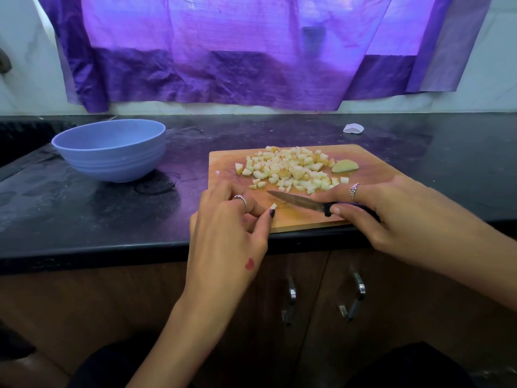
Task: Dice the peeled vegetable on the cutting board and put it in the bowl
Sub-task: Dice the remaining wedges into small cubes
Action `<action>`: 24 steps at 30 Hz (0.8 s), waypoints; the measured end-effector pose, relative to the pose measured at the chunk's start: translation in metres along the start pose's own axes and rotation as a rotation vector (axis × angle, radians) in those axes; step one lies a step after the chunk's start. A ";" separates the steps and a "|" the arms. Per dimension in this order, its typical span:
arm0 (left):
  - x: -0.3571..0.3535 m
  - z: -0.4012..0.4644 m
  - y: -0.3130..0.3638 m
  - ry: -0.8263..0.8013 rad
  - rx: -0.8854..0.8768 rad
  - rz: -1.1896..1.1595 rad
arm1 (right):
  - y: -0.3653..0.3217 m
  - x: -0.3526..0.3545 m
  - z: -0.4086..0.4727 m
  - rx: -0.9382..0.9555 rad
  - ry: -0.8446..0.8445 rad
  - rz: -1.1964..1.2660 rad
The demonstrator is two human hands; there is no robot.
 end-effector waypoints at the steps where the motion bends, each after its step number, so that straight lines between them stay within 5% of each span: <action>1: 0.000 -0.001 -0.001 -0.006 0.003 0.007 | 0.001 0.000 -0.001 -0.004 0.035 0.027; 18: 0.003 -0.002 0.003 0.008 0.022 -0.021 | -0.009 -0.008 -0.003 0.021 0.000 0.161; 24: 0.000 -0.003 0.002 0.031 0.022 -0.021 | -0.011 -0.002 -0.002 0.051 -0.012 0.012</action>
Point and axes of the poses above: each hand's wrist, its own z-axis towards the middle knuckle, its own x-axis out of the back of the hand, y = z × x, the point moved 1 cm from there along z, towards the middle knuckle, and after that the axes turned 6 degrees about x, right-handed, at the moved point
